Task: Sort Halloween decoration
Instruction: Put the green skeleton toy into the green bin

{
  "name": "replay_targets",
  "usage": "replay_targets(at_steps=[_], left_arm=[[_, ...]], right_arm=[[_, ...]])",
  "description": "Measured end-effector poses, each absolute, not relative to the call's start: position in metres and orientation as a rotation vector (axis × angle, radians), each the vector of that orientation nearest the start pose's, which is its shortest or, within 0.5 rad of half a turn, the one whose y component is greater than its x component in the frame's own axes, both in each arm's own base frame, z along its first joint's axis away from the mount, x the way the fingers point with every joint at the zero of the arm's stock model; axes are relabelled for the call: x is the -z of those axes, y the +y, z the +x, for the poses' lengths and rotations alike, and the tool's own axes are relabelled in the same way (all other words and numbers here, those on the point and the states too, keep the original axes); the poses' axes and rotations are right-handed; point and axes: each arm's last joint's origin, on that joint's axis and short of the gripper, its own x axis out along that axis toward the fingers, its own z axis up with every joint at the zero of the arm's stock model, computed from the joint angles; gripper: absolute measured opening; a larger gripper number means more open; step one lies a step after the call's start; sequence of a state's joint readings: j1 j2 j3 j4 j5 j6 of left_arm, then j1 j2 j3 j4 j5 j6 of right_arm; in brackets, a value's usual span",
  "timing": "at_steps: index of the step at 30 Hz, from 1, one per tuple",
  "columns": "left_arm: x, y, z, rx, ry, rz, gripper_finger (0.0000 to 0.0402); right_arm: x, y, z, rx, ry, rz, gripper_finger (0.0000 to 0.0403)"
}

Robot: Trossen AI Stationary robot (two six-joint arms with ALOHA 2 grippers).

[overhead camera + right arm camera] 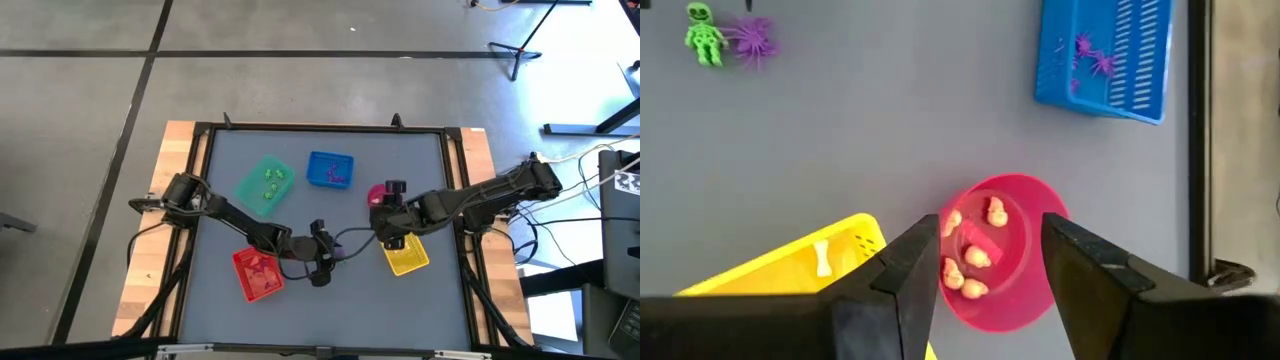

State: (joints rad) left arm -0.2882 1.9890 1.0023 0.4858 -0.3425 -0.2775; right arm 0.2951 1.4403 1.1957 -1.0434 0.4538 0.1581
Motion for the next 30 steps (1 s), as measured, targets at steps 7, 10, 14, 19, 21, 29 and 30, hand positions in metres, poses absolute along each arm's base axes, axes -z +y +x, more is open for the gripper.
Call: replay_targets(at_steps=[7, 10, 14, 19, 21, 29, 30], left_arm=[[-0.112, -0.108, 0.385, -0.072, 0.516, -0.114, 0.0176], [-0.108, -0.109, 0.384, -0.071, 0.534, -0.107, 0.0176], [-0.103, -0.113, 0.38, -0.069, 0.581, -0.088, 0.0176], [-0.101, -0.115, 0.378, -0.07, 0.605, -0.075, 0.0176], [-0.101, -0.116, 0.378, -0.07, 0.604, -0.074, 0.0175], [-0.087, -0.118, 0.378, -0.063, 0.623, -0.076, 0.0162], [-0.086, -0.118, 0.378, -0.064, 0.623, -0.076, 0.0161]], right_arm=[[-0.259, 0.066, 0.26, 0.224, 1.136, -0.317, 0.0175], [-0.259, 0.066, 0.262, 0.224, 1.114, -0.308, 0.0175], [-0.26, 0.067, 0.264, 0.223, 1.092, -0.299, 0.0175], [-0.26, 0.067, 0.265, 0.222, 1.085, -0.297, 0.0175], [-0.26, 0.067, 0.265, 0.222, 1.082, -0.295, 0.0175], [-0.26, 0.067, 0.265, 0.221, 1.077, -0.294, 0.0175], [-0.26, 0.067, 0.265, 0.221, 1.077, -0.293, 0.0175]])
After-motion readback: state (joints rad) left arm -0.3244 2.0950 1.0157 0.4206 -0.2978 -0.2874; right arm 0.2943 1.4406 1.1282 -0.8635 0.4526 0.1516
